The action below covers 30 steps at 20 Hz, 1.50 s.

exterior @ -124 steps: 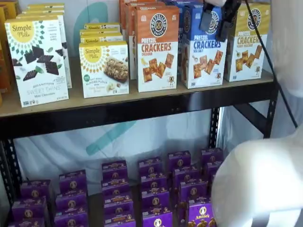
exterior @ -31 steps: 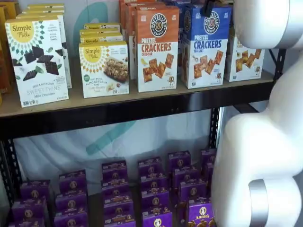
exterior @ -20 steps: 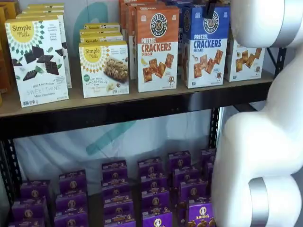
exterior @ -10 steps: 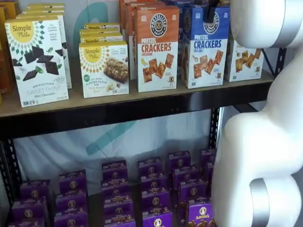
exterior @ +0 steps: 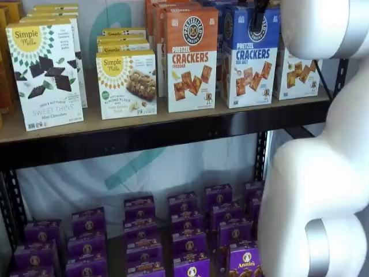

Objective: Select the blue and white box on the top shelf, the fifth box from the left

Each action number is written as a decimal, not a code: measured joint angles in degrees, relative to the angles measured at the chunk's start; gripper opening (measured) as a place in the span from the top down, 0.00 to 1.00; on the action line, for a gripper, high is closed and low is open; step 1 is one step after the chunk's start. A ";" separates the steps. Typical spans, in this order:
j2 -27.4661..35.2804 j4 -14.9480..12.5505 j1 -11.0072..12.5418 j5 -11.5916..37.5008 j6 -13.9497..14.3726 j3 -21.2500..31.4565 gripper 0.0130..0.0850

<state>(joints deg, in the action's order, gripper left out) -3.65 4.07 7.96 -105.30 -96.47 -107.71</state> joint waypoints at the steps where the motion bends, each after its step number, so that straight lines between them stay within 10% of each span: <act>1: 0.31 -0.25 -0.14 -0.61 0.07 -0.47 0.00; 15: 2.25 -0.24 -0.59 -3.84 0.65 -3.36 0.00; 19: 2.13 -0.14 -0.55 -3.65 0.62 -3.24 0.22; 30: 1.74 0.34 -0.33 -3.60 0.59 -3.05 0.33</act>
<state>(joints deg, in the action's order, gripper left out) -1.91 4.41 7.63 -108.91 -95.87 -110.76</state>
